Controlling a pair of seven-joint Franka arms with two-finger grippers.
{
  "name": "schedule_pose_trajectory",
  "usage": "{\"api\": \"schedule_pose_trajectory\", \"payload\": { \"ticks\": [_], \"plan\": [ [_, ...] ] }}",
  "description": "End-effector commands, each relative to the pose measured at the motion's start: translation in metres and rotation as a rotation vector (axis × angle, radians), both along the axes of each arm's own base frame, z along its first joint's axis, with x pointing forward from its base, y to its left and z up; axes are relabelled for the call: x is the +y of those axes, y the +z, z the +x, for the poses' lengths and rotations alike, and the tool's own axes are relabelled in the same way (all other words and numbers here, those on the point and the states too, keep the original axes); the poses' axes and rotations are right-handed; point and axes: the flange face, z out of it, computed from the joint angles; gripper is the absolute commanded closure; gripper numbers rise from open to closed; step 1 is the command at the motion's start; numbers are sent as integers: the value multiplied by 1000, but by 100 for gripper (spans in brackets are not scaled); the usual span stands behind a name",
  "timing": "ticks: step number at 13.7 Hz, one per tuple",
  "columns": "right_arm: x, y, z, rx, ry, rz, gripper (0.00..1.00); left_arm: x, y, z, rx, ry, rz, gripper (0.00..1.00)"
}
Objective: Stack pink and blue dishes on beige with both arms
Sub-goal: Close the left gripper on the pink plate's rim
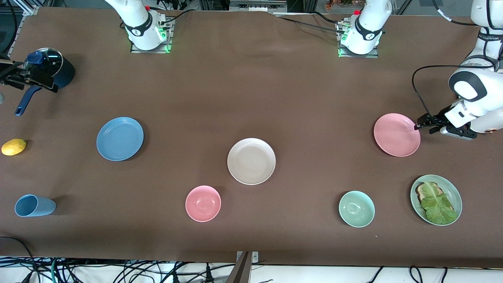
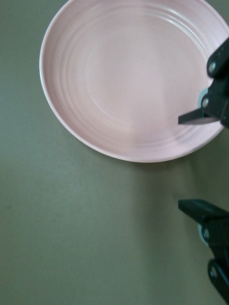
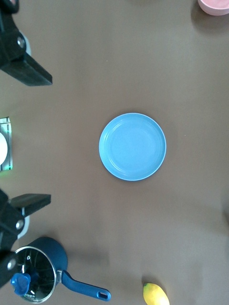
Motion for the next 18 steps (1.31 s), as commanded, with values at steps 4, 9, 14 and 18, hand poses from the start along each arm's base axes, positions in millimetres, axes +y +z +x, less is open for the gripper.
{"api": "schedule_pose_trajectory", "payload": {
  "ticks": [4, 9, 14, 18],
  "plan": [
    [-5, 4, -3, 2, 2, 18, 0, -12, 6, 6, -1, 12, 7, 24],
    [-5, 4, -2, 3, 0, 18, 0, -9, -8, 11, 14, 14, 10, 24],
    [-5, 3, -2, 5, -1, 18, 0, -8, -17, 16, 23, 22, 11, 50],
    [-7, 3, -3, 5, -4, 18, 0, -8, -14, 17, 21, 25, 6, 100]
  ]
}}
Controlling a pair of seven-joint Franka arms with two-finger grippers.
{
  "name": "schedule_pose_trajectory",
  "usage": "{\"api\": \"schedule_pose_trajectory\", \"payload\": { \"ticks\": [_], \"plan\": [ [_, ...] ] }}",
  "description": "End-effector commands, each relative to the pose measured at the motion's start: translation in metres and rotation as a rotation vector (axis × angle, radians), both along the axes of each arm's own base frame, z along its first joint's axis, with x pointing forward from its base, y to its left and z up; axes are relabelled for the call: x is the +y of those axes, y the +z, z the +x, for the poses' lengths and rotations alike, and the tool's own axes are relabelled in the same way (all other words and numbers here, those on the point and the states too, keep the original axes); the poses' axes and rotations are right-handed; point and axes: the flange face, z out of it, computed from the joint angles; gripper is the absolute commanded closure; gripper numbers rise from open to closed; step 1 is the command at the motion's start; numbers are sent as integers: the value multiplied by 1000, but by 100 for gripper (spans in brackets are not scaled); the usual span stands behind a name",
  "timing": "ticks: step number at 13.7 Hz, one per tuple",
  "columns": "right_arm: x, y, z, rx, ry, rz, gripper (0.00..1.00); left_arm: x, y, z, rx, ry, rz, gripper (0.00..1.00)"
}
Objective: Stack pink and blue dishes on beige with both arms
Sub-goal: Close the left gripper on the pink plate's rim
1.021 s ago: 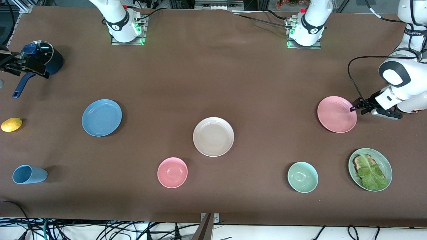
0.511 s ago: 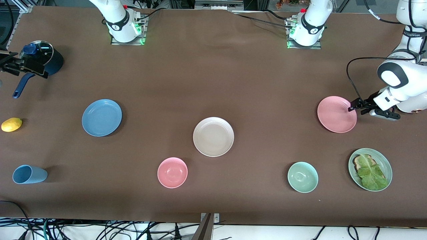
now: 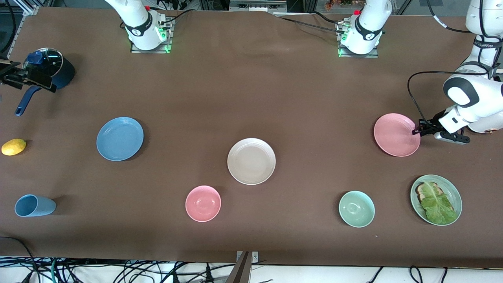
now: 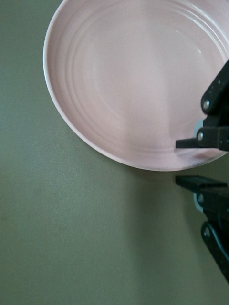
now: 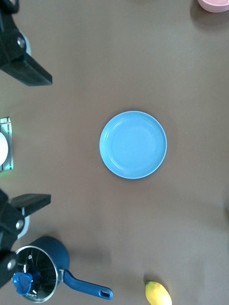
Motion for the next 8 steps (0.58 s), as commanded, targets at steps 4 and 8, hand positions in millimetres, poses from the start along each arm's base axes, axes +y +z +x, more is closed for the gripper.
{"api": "schedule_pose_trajectory", "payload": {
  "ticks": [4, 8],
  "plan": [
    [-1, 4, -2, 2, 8, 18, 0, 0, 5, 6, -7, 4, 1, 100],
    [-1, 4, -2, 4, 8, 19, 0, -4, 38, 21, 0, 13, -50, 100]
  ]
}}
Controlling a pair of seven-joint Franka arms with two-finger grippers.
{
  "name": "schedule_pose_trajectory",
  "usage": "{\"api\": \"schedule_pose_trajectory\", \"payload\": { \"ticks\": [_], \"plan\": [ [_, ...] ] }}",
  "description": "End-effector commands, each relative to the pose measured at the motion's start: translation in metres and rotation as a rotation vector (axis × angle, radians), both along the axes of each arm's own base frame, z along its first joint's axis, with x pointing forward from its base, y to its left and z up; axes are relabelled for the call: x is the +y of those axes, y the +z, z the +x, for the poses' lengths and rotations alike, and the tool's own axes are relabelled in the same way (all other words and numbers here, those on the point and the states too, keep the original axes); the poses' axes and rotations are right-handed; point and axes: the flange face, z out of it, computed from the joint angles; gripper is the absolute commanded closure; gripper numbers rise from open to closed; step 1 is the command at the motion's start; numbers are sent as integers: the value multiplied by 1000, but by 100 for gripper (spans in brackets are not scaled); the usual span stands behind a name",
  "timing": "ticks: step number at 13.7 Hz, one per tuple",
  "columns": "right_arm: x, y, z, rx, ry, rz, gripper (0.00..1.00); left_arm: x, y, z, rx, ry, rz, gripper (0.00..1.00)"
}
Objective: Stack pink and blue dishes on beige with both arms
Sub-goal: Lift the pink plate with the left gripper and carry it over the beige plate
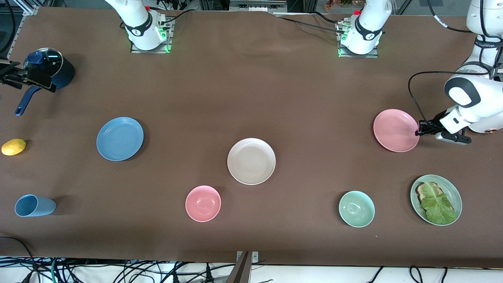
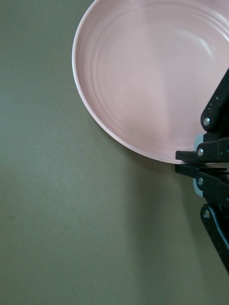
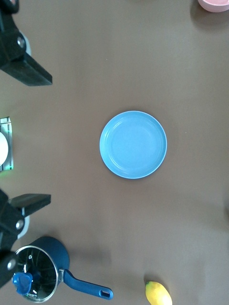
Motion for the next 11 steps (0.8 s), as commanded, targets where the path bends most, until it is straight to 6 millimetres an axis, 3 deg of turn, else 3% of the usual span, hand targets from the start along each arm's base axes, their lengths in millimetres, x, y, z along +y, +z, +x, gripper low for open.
{"api": "schedule_pose_trajectory", "payload": {
  "ticks": [1, 3, 4, 8, 11],
  "plan": [
    [-1, 4, -2, 3, 7, 18, 0, -5, 44, 25, 31, 38, -71, 100],
    [-1, 4, -2, 3, 7, 18, 0, -6, 76, 44, 84, 31, -41, 100],
    [-1, 4, -2, 3, 7, 18, 0, -17, 92, 51, 89, 39, -2, 100],
    [-1, 4, -2, 3, 8, 18, 0, -93, 128, 75, 90, 91, 24, 100],
    [-2, 4, -2, 3, 7, 18, 0, -159, 131, 87, 115, 160, 21, 100]
  ]
}}
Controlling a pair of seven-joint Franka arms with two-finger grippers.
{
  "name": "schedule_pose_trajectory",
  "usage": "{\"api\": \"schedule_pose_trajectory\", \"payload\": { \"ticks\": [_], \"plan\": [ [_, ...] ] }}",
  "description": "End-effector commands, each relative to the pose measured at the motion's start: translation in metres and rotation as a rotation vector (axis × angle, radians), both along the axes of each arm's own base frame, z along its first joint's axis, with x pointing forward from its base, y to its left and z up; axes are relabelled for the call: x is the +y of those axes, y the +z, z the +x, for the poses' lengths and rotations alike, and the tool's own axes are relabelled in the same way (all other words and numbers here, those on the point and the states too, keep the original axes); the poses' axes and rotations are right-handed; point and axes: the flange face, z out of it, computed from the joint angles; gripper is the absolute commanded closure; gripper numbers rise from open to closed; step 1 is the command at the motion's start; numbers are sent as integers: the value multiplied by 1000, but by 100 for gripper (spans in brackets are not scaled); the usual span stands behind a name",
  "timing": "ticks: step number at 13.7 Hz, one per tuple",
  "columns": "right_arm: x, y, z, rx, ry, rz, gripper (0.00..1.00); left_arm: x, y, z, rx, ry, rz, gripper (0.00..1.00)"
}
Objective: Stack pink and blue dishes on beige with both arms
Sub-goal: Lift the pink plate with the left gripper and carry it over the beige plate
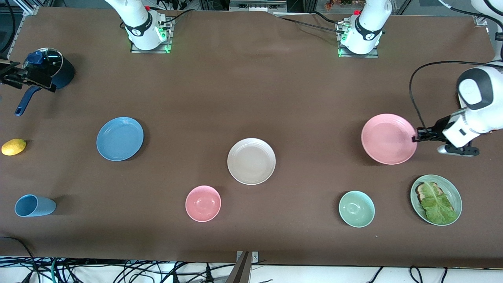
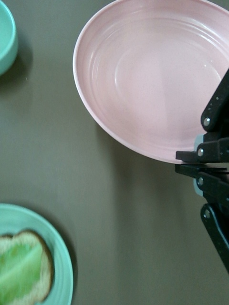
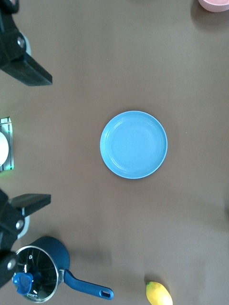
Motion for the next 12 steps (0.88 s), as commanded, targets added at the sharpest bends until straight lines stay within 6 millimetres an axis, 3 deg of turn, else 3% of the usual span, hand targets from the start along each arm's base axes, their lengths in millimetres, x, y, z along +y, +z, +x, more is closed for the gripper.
{"api": "schedule_pose_trajectory", "payload": {
  "ticks": [1, 4, 8, 12],
  "plan": [
    [-2, 3, -1, 3, 7, 18, 0, -46, 9, 2, 32, 65, 24, 100],
    [-2, 4, -2, 3, 4, 18, 0, -106, 16, 5, 52, 141, 26, 100],
    [-9, 3, -2, 3, -8, 19, 0, -211, 29, 7, 66, 283, 71, 100],
    [-9, 2, -2, 4, -8, 19, 0, -296, 28, 10, 82, 409, 78, 100]
  ]
}}
